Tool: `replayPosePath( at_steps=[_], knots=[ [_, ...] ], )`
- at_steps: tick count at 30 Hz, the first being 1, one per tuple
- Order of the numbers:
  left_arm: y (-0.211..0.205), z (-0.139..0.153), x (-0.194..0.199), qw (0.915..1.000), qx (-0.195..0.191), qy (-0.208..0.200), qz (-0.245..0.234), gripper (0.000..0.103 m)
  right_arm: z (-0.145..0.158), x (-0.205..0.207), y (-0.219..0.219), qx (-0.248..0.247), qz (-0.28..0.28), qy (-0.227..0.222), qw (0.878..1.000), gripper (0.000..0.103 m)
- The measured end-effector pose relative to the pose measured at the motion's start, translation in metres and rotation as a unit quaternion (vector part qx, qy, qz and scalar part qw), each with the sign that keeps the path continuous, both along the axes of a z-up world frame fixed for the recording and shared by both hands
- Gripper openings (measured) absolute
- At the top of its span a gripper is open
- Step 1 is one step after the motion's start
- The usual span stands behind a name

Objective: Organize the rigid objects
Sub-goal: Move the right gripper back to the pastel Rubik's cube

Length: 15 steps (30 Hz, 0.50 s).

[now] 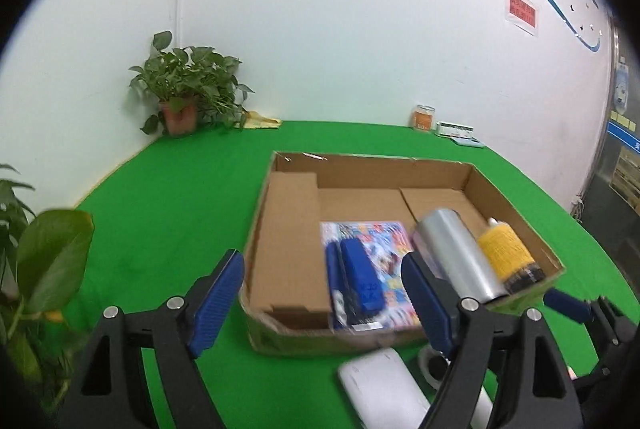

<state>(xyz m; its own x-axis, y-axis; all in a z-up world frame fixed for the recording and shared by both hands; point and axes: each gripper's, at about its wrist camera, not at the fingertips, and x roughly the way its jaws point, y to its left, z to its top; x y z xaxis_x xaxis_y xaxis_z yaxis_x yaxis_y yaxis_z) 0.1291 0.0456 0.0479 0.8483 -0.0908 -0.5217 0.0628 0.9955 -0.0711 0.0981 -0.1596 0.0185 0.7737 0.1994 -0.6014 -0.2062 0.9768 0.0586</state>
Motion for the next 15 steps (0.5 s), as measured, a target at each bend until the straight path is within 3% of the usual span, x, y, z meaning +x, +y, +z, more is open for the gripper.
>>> replayPosePath(
  at_steps=[1, 3, 4, 5, 6, 8, 9, 10, 11, 12, 15],
  knots=[
    [-0.004, -0.001, -0.007, 0.9999, -0.007, 0.001, -0.012, 0.08, 0.001, -0.003, -0.002, -0.007, -0.004, -0.001, 1.0, 0.101],
    [-0.009, -0.004, -0.016, 0.9993, -0.027, -0.001, -0.025, 0.06, -0.001, -0.012, -0.011, -0.01, -0.009, -0.001, 1.0, 0.101],
    [-0.012, -0.006, -0.019, 0.9988, -0.036, 0.006, -0.032, 0.028, -0.003, -0.018, -0.015, -0.008, -0.01, -0.002, 1.0, 0.1],
    [-0.015, -0.009, -0.02, 0.9984, -0.041, 0.017, -0.035, 0.011, -0.002, -0.021, -0.016, -0.009, -0.011, -0.003, 1.0, 0.097],
    [-0.019, -0.012, -0.022, 0.9986, -0.034, 0.026, -0.031, 0.011, -0.004, -0.027, -0.018, -0.016, -0.008, -0.008, 1.0, 0.082],
    [-0.03, -0.015, -0.032, 0.9997, -0.005, 0.018, -0.017, 0.011, -0.006, -0.037, -0.019, -0.039, -0.003, -0.008, 0.999, 0.07],
    [-0.035, -0.016, -0.036, 0.9998, 0.003, 0.011, -0.014, 0.014, -0.006, -0.041, -0.02, -0.042, -0.003, -0.01, 0.999, 0.07],
    [-0.037, -0.017, -0.038, 0.9998, 0.007, 0.013, -0.011, 0.038, -0.006, -0.045, -0.021, -0.04, -0.002, -0.014, 0.999, 0.077],
    [-0.039, -0.018, -0.039, 0.9998, 0.007, 0.02, -0.007, 0.081, -0.006, -0.051, -0.024, -0.037, -0.002, -0.02, 0.999, 0.085],
    [-0.04, -0.019, -0.039, 0.9997, 0.004, 0.023, -0.002, 0.094, -0.005, -0.054, -0.026, -0.034, -0.002, -0.024, 0.999, 0.101],
    [-0.042, -0.019, -0.047, 0.9999, -0.008, 0.015, -0.003, 0.098, -0.003, -0.064, -0.037, -0.021, -0.006, -0.033, 0.999, 0.102]
  ],
)
